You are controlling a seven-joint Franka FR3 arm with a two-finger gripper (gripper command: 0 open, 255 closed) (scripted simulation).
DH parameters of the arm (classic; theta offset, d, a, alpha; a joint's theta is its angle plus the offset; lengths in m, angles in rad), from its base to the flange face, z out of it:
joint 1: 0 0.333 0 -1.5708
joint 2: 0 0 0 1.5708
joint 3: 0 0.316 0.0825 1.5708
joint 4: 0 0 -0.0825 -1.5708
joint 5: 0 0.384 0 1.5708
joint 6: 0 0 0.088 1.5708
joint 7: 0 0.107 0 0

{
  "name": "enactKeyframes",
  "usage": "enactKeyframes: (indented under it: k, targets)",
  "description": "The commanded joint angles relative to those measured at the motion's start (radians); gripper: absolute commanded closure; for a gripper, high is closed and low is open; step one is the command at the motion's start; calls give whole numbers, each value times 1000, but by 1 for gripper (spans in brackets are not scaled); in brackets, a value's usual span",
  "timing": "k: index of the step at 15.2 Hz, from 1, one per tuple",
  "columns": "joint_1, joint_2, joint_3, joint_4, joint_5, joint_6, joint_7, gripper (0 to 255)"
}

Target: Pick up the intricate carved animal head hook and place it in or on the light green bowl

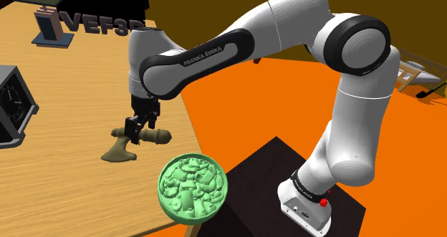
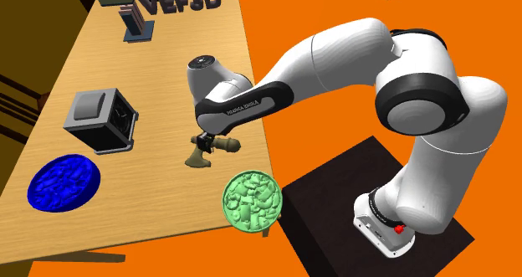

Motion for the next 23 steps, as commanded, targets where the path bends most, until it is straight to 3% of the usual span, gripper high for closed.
enactKeyframes:
  k: [1, 3, 4, 13, 23]
  targets:
    - [0, 0, 0, 0, 0, 1, 0, 0]
    - [0, 0, 0, 0, 0, 0, 0, 0]
    - [0, 0, 0, 0, 0, 0, 0, 255]
    - [0, 0, 0, 0, 0, 1, 0, 255]
    - [-8, -65, 7, 50, 14, -112, 3, 255]
